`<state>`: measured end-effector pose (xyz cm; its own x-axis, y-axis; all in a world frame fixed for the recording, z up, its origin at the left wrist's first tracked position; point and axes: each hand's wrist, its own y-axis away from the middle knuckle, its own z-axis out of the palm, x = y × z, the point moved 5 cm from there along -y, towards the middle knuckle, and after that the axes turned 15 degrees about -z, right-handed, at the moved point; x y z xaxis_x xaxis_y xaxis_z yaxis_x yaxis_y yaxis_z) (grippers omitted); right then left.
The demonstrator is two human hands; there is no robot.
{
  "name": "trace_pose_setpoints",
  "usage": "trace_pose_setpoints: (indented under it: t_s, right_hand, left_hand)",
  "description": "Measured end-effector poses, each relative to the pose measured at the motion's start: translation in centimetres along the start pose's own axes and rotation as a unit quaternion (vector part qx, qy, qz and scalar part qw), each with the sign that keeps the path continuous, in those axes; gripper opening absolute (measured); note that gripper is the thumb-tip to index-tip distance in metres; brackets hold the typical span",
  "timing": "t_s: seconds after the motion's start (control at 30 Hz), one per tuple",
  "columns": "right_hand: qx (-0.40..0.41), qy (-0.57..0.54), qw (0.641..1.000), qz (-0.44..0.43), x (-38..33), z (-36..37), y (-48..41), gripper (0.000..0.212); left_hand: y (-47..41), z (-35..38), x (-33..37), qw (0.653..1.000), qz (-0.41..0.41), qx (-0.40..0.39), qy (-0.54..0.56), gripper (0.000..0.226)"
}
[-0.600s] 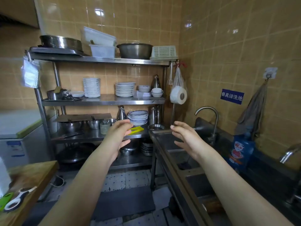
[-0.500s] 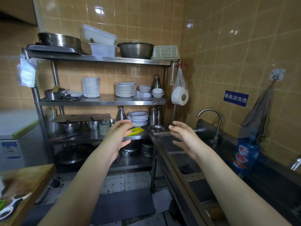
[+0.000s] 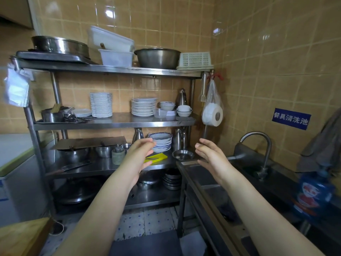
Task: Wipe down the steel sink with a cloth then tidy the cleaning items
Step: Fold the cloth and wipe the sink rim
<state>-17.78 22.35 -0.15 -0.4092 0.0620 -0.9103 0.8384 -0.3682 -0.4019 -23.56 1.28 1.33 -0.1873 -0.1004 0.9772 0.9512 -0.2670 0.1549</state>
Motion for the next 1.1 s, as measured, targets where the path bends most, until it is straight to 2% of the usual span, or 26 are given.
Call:
trace_pose_setpoints:
  t_s: [0.27, 0.53, 0.77, 1.1]
  right_hand:
    - [-0.022, 0.007, 0.999, 0.024, 4.6, 0.7, -7.3, 0.047]
    - [-0.007, -0.010, 0.999, 0.030, 8.8, 0.8, -18.6, 0.038]
    - [-0.017, -0.004, 1.000, 0.021, 12.6, 0.6, -27.9, 0.049]
    - [0.006, -0.012, 0.999, 0.040, 19.2, 3.5, -38.5, 0.044]
  left_hand:
    - [-8.3, 0.1, 0.8, 1.000, -0.004, 0.001, 0.010, 0.013]
    - [-19.6, 1.8, 2.6, 1.000, 0.004, -0.002, 0.012, 0.012]
    - [-29.6, 3.4, 4.5, 0.999, 0.011, 0.013, 0.028, 0.010]
    - [-43.7, 1.5, 4.4, 1.000, -0.011, 0.016, 0.021, 0.013]
